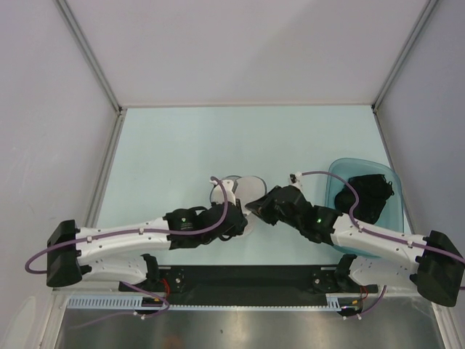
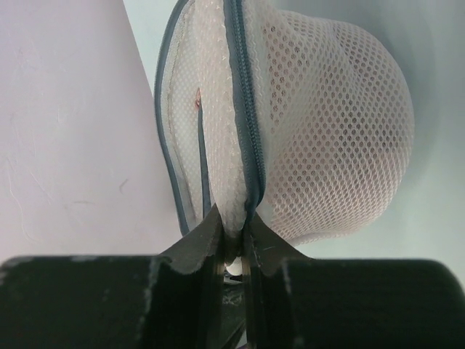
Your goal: Place the bra in the laundry bag and zip it closed
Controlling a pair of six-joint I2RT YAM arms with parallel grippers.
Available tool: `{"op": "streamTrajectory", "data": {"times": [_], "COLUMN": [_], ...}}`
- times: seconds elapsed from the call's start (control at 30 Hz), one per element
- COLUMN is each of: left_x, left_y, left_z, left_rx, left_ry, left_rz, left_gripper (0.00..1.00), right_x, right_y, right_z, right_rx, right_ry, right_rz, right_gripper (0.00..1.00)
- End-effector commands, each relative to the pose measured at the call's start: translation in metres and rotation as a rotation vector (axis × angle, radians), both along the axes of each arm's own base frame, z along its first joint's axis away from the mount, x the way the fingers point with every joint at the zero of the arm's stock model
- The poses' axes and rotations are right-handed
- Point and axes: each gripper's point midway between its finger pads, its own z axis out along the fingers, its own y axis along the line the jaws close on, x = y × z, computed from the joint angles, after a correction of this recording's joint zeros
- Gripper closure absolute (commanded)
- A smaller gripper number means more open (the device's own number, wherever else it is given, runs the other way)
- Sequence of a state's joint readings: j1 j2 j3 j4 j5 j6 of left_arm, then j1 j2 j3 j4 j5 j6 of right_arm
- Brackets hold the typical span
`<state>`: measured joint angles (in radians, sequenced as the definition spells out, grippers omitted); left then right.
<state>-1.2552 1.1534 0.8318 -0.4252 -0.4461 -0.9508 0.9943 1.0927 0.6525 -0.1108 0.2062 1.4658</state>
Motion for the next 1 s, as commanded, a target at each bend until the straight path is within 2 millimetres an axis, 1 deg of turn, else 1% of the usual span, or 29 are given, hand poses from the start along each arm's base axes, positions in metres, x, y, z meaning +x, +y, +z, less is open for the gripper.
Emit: {"op": "streamTrajectory", "data": {"times": [0.0, 0.13, 0.17, 0.2, 0.23, 0.27, 0.3, 0.37, 0.43, 0.47, 0.5, 0.53, 0.57, 0.6, 0.63, 0.67, 0.7, 0.73, 0.77, 0.8, 0.83, 0.87, 0.9, 0.93, 0.97], "left_x": [0.011, 0.010, 0.011, 0.012, 0.012, 0.011, 0.012, 0.012, 0.012, 0.011, 0.011, 0.011, 0.015, 0.015, 0.013, 0.011, 0.016, 0.014, 0.013, 0.019, 0.016, 0.019, 0.019, 0.017, 0.014], "left_y": [-0.003, -0.001, 0.001, 0.002, 0.003, 0.005, 0.008, 0.014, 0.018, 0.023, 0.026, 0.030, 0.037, 0.039, 0.042, 0.045, 0.051, 0.054, 0.059, 0.066, 0.067, 0.072, 0.069, 0.068, 0.064], "left_z": [0.022, 0.018, 0.019, 0.019, 0.019, 0.017, 0.019, 0.017, 0.024, 0.018, 0.018, 0.025, 0.019, 0.019, 0.024, 0.016, 0.013, 0.011, 0.004, -0.001, -0.004, -0.011, -0.009, -0.009, -0.007], "left_rx": [-0.035, -0.023, -0.028, -0.026, -0.025, -0.023, -0.031, -0.026, -0.053, -0.046, -0.057, -0.080, -0.078, -0.090, -0.116, -0.112, -0.117, -0.115, -0.107, -0.098, -0.101, -0.102, -0.126, -0.133, -0.150], "left_ry": [-0.031, -0.021, -0.026, -0.025, -0.026, -0.023, -0.028, -0.034, -0.048, -0.049, -0.041, -0.052, -0.048, -0.044, -0.042, -0.031, -0.028, -0.021, -0.015, -0.010, 0.004, 0.013, 0.002, 0.001, -0.003], "left_rz": [0.053, 0.050, 0.052, 0.054, 0.056, 0.053, 0.055, 0.050, 0.036, 0.029, 0.023, 0.013, 0.021, 0.009, -0.018, -0.035, -0.023, -0.045, -0.049, -0.033, -0.058, -0.047, -0.067, -0.094, -0.119], "left_gripper": [0.74, 0.83, 0.91, 0.94, 0.99, 1.00, 1.00, 1.00, 1.00, 1.00, 1.00, 1.00, 1.00, 1.00, 1.00, 1.00, 1.00, 1.00, 1.00, 1.00, 1.00, 1.00, 1.00, 1.00, 1.00], "right_x": [0.006, 0.005, 0.006, 0.005, 0.006, 0.006, 0.005, 0.006, 0.006, 0.007, 0.008, 0.008, 0.008, 0.010, 0.010, 0.012, 0.014, 0.015, 0.021, 0.022, 0.024, 0.032, 0.031, 0.033, 0.044], "right_y": [-0.001, -0.004, -0.005, -0.006, -0.007, -0.008, -0.009, -0.012, -0.014, -0.015, -0.016, -0.017, -0.018, -0.018, -0.018, -0.021, -0.021, -0.021, -0.028, -0.027, -0.029, -0.033, -0.031, -0.031, -0.032], "right_z": [0.023, 0.024, 0.024, 0.022, 0.023, 0.023, 0.023, 0.022, 0.020, 0.021, 0.021, 0.019, 0.020, 0.023, 0.024, 0.023, 0.028, 0.029, 0.025, 0.027, 0.029, 0.030, 0.030, 0.024, 0.034], "right_rx": [0.018, 0.011, 0.008, -0.002, -0.008, -0.018, -0.034, -0.065, -0.096, -0.106, -0.117, -0.140, -0.150, -0.152, -0.156, -0.187, -0.175, -0.177, -0.199, -0.186, -0.182, -0.194, -0.181, -0.195, -0.185], "right_ry": [-0.046, -0.052, -0.053, -0.054, -0.061, -0.069, -0.070, -0.091, -0.120, -0.132, -0.144, -0.168, -0.185, -0.210, -0.224, -0.253, -0.279, -0.301, -0.319, -0.334, -0.356, -0.393, -0.400, -0.397, -0.433], "right_rz": [-0.035, -0.040, -0.042, -0.039, -0.042, -0.039, -0.033, -0.028, -0.008, -0.004, 0.000, 0.018, 0.027, 0.035, 0.051, 0.069, 0.075, 0.095, 0.098, 0.125, 0.139, 0.151, 0.200, 0.230, 0.235], "right_gripper": [0.85, 0.85, 0.85, 0.85, 0.86, 0.86, 0.86, 0.87, 0.91, 0.92, 0.96, 0.97, 0.98, 1.00, 1.00, 1.00, 1.00, 1.00, 1.00, 1.00, 1.00, 1.00, 1.00, 1.00, 1.00]}}
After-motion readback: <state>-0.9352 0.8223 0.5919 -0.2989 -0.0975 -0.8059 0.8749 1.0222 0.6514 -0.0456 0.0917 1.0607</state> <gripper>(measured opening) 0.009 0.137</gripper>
